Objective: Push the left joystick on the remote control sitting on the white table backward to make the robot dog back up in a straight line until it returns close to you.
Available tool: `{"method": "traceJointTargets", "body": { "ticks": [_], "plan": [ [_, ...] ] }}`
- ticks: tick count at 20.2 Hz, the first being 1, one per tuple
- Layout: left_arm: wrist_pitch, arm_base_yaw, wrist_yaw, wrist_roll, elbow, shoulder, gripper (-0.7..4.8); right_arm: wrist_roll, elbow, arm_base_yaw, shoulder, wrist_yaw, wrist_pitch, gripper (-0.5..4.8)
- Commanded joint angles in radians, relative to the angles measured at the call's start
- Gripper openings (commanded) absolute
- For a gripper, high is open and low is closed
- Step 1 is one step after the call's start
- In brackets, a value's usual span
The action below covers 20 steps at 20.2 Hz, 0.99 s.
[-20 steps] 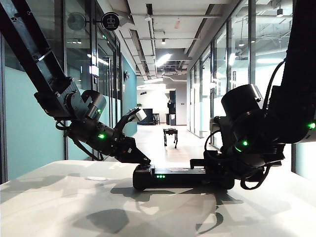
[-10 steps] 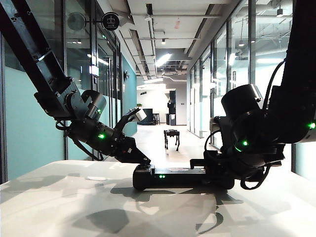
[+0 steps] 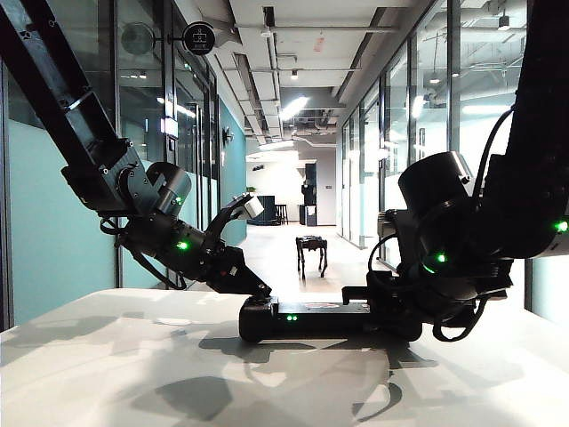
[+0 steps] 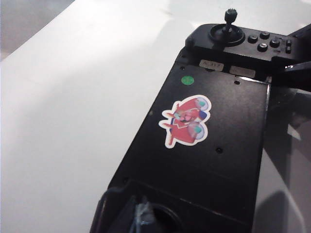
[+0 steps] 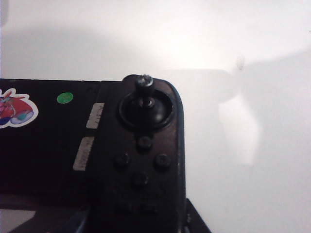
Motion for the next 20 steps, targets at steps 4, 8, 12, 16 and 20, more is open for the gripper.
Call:
{"method": "traceJointTargets", "body": {
  "ticks": [4, 8, 12, 16, 20],
  "plan": [
    [-0.048, -0.005, 0.014, 0.004, -0.005, 0.003, -0.06, 0.006, 0.007, 0.0, -0.004, 0.005, 0.02, 1.98],
    [-0.047, -0.005, 0.014, 0.004, -0.005, 0.003, -0.06, 0.017, 0.007, 0.0, -0.004, 0.005, 0.02, 1.98],
    [-0.047, -0.005, 0.014, 0.004, -0.002, 0.003, -0.06, 0.02, 0.007, 0.0, -0.004, 0.005, 0.02, 1.98],
    [-0.048, -0.005, 0.013, 0.004, -0.002, 0.003, -0.06, 0.02, 0.007, 0.0, -0.004, 0.005, 0.02, 1.98],
    [-0.048, -0.005, 0.013, 0.004, -0.002, 0.003, -0.06, 0.02, 0.007, 0.0, -0.004, 0.008, 0.02, 1.98]
  ]
}}
